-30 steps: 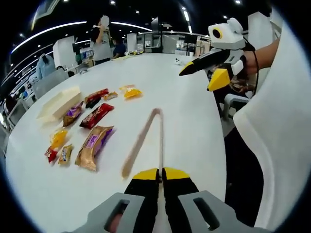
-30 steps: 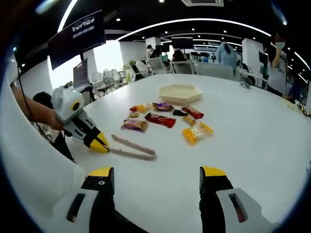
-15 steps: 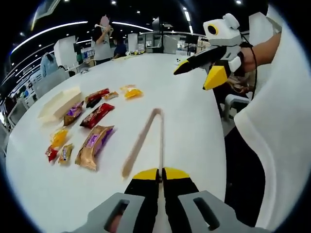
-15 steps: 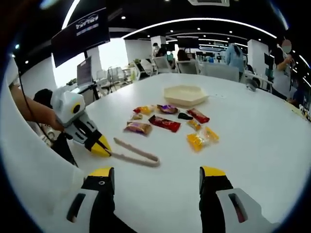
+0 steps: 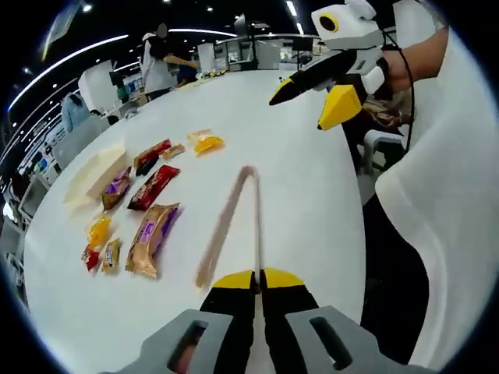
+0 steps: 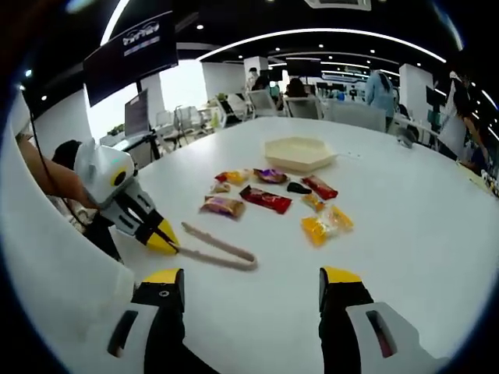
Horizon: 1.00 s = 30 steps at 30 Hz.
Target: Place the target food into the container with the food tongs after gripping and lifting it, then release it inside without dropping or visibly crushing the food.
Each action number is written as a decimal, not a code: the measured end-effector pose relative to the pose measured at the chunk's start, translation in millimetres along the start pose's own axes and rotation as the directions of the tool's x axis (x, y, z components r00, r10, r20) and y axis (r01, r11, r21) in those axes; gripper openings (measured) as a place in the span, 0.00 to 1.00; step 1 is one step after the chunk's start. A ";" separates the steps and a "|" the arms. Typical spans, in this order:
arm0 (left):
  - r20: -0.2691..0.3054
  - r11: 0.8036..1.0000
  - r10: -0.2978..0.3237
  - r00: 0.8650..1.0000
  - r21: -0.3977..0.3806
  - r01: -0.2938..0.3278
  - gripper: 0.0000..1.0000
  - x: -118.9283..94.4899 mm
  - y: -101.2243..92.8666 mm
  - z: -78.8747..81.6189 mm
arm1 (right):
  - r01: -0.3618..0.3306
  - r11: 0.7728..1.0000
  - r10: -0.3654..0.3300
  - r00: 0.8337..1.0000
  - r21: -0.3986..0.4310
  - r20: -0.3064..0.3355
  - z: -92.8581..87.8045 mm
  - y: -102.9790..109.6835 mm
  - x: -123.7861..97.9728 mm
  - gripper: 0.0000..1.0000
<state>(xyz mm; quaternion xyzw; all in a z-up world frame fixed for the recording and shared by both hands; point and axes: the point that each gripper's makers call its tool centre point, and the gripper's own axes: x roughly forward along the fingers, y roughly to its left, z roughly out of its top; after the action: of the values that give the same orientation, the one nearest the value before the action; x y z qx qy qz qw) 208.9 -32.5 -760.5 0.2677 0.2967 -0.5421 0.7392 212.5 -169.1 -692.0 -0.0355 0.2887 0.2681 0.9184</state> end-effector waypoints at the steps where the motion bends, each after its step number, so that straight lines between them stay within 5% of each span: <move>1: -0.001 1.000 0.000 1.000 -0.002 0.000 0.00 -0.1 0.8 -0.6 | 0.001 1.000 -0.001 1.000 -0.002 0.000 0.0 -0.6 0.5 0.71; 17: -0.031 0.999 0.020 0.999 0.036 -0.019 0.00 -5.8 3.7 7.5 | 0.016 1.000 -0.016 1.000 0.008 0.003 -1.3 -4.0 -1.2 0.71; 30: -0.008 0.999 0.043 0.999 -0.027 -0.043 0.00 -11.5 8.4 12.9 | 0.020 1.000 -0.021 1.000 0.024 0.019 1.5 -5.1 0.6 0.71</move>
<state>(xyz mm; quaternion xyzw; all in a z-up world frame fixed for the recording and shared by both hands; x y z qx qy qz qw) 216.2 -32.1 -742.7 0.2659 0.3010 -0.5209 0.7533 216.2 -172.8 -691.5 -0.0249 0.2827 0.2554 0.9242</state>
